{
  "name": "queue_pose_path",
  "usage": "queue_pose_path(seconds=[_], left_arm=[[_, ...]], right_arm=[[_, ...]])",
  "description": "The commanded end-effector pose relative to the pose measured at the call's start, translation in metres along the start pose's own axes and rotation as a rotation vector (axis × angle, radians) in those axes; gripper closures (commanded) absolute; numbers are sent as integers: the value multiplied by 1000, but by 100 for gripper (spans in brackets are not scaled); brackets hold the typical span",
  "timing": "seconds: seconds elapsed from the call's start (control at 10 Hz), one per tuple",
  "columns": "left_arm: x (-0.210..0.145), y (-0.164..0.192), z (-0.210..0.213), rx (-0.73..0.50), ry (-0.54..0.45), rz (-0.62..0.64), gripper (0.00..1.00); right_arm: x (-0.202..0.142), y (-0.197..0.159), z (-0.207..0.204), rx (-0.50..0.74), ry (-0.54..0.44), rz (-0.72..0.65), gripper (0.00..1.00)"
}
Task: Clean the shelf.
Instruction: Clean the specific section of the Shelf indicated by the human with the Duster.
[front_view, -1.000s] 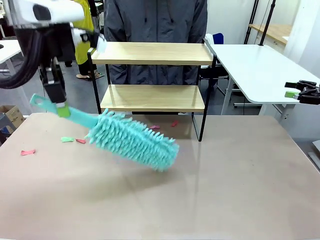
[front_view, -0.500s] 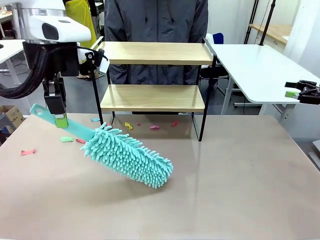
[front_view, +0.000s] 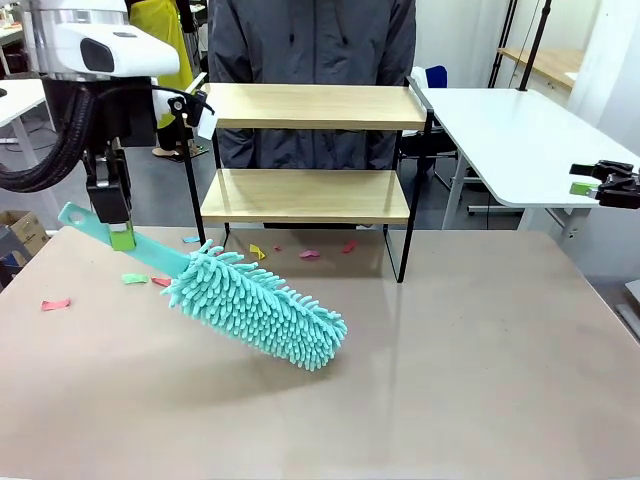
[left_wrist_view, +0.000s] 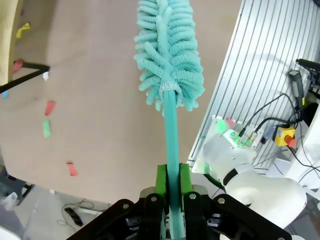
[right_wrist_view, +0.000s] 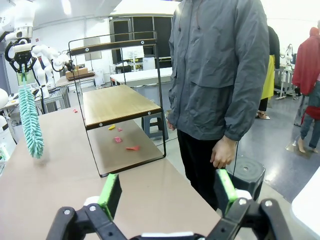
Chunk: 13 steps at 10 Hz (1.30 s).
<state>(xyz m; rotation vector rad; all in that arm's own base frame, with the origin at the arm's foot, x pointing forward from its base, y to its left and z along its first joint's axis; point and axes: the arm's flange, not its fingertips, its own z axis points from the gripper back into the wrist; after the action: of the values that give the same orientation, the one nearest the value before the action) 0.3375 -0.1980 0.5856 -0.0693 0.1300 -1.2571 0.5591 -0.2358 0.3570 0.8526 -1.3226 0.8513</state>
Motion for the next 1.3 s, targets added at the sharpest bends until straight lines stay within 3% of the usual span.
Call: queue_pose_path(seconds=[0.0,1.2], left_arm=[[-3,-2,2,5,-3,7,87],[-3,-2,2,5,-3,7,87]], right_arm=[[5,2,-2,-3,7,-12,0],[5,2,-2,-3,7,-12,0]])
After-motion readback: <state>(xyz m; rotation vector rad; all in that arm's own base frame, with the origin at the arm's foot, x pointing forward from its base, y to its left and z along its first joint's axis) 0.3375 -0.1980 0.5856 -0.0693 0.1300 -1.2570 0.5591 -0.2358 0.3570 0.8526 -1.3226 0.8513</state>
